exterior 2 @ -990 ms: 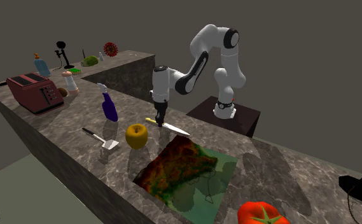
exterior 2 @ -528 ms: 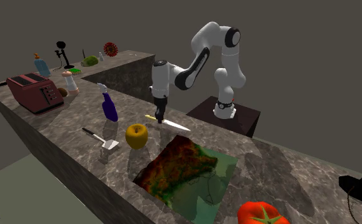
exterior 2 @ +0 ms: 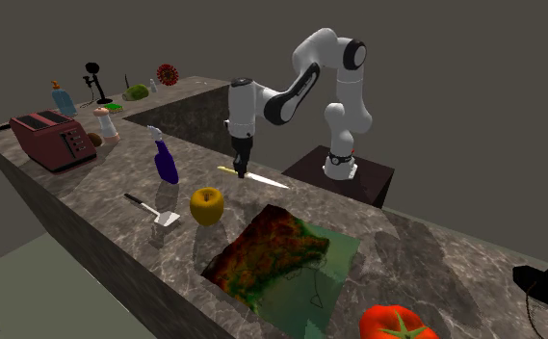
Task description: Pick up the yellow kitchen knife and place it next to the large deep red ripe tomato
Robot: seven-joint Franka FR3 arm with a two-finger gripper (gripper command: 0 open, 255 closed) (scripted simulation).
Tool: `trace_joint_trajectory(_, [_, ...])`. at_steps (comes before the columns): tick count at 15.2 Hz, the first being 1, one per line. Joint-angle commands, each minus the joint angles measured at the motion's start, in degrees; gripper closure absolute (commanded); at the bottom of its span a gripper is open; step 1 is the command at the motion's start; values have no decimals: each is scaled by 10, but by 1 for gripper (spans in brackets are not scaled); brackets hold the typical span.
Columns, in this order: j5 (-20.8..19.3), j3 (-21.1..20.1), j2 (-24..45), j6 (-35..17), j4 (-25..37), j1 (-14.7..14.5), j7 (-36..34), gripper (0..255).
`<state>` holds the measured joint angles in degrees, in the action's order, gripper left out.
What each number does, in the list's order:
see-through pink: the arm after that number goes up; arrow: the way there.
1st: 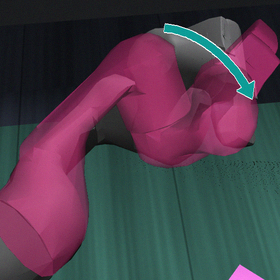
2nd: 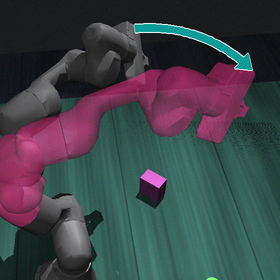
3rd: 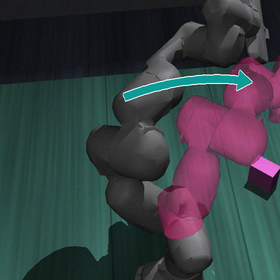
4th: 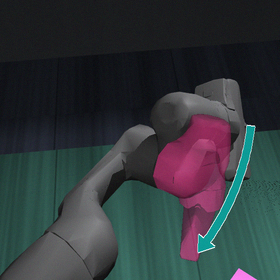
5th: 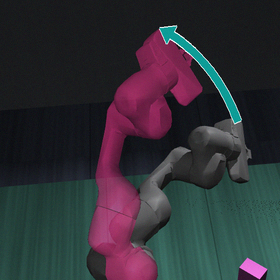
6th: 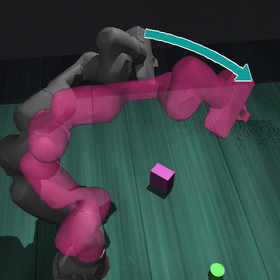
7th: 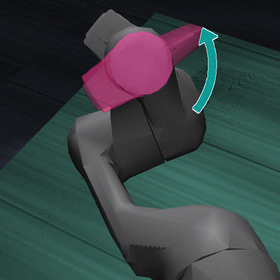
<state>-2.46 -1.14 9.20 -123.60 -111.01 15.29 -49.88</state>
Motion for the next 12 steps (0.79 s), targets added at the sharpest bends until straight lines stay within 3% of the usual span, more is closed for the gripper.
trace_joint_trajectory(1, [1, 0, -7, 15, 7, 0, 1, 255])
trace_joint_trajectory(12, [3, 0, -30, 94, 64, 0, 4, 255])
